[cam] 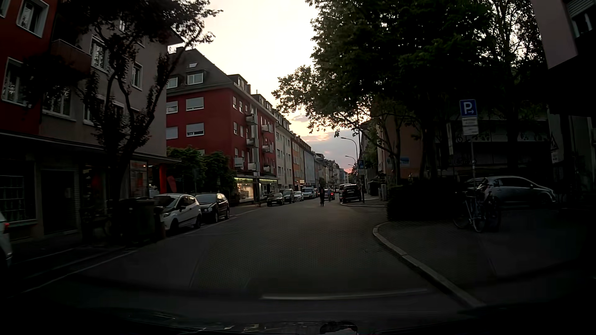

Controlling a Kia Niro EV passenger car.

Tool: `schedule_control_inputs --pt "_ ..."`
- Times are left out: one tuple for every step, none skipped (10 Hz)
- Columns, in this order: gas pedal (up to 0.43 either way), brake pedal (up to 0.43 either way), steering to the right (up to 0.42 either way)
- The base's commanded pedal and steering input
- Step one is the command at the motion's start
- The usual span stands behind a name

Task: Follow the waypoints while adhering to traffic rules and regulations

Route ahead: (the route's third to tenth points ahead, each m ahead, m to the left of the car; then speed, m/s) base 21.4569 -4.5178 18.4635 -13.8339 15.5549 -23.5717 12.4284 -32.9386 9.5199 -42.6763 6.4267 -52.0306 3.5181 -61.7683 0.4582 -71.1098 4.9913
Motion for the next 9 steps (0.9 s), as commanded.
schedule_control_inputs --pt "0.000 0.000 0.006" --pt "0.000 0.006 0.005" --pt "0.000 0.043 0.004" --pt "0.000 0.079 0.001" --pt "0.000 0.110 -0.002" --pt "0.000 0.116 -0.004" --pt "0.000 0.122 -0.005" --pt "0.000 0.122 -0.004" --pt "0.000 0.128 -0.004"
